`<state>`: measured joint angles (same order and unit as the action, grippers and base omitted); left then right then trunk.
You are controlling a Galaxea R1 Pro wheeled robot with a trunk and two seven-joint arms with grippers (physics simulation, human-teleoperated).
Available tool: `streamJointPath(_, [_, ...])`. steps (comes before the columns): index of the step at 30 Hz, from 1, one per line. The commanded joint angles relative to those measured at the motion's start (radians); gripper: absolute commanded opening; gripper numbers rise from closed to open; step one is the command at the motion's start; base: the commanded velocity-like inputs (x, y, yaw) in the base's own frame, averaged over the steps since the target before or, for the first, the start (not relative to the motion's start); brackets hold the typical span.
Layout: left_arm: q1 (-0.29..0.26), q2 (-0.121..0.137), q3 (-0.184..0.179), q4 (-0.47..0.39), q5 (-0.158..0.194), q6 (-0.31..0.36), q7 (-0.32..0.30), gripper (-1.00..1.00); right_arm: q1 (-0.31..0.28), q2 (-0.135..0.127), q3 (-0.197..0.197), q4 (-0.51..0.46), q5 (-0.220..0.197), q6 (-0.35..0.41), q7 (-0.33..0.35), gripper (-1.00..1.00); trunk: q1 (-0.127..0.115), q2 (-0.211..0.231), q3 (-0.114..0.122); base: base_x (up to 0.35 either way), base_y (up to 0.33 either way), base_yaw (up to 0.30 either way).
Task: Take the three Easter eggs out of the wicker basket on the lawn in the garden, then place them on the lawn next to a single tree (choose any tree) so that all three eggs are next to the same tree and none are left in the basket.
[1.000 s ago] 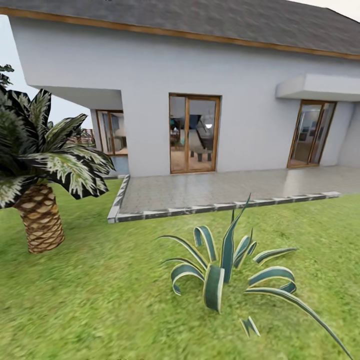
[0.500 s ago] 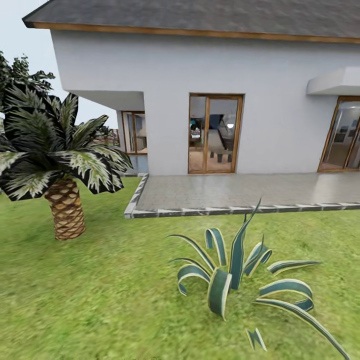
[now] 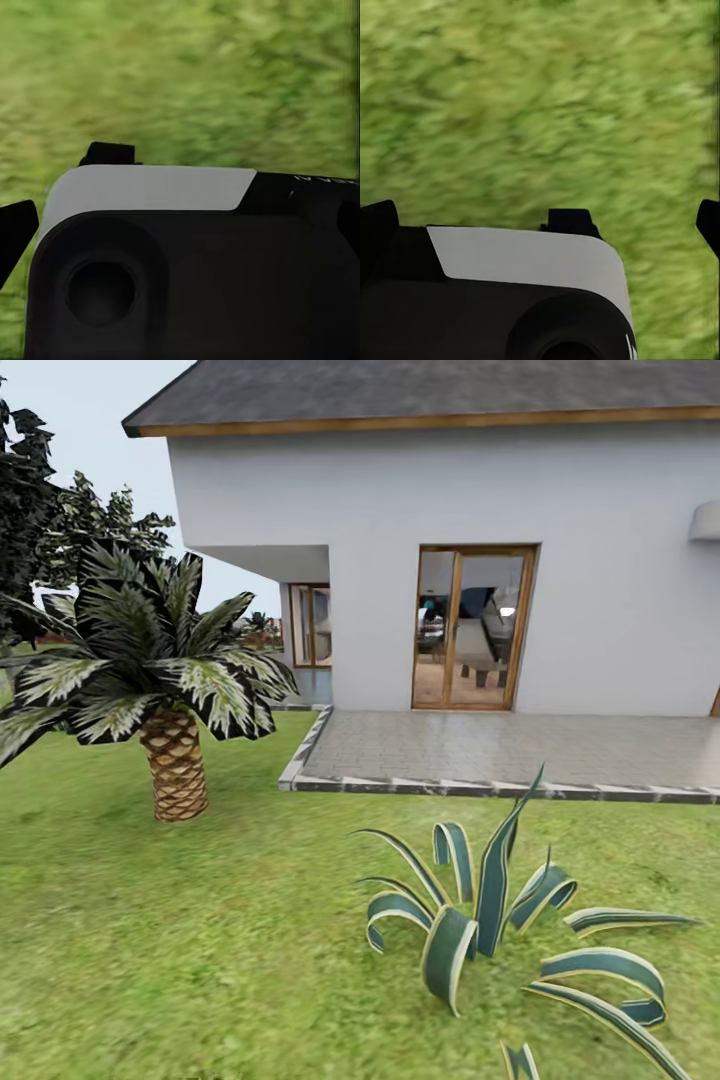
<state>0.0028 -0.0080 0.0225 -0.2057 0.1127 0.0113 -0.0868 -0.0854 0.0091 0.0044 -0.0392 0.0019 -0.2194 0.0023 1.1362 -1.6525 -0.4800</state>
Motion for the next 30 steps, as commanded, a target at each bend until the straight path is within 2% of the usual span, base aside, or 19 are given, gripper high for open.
streamJointPath(1, [0.0,0.0,0.002,-0.001,0.01,0.001,-0.004,1.0,-0.001,0.0,0.0,0.001,0.0,-0.003,0.0,1.0,0.0,0.0,-0.001,0.0,-0.296,0.158])
streamJointPath(22, [0.0,0.0,0.002,-0.001,0.01,0.002,-0.004,1.0,-0.001,0.0,0.0,0.001,0.0,-0.003,0.0,1.0,0.0,0.0,-0.001,0.001,-0.296,0.016])
streamJointPath(30, [0.0,0.0,0.002,-0.001,0.01,0.002,-0.004,1.0,-0.001,0.0,0.0,0.001,0.0,-0.003,0.001,1.0,0.0,0.0,-0.001,0.078,-0.296,0.0])
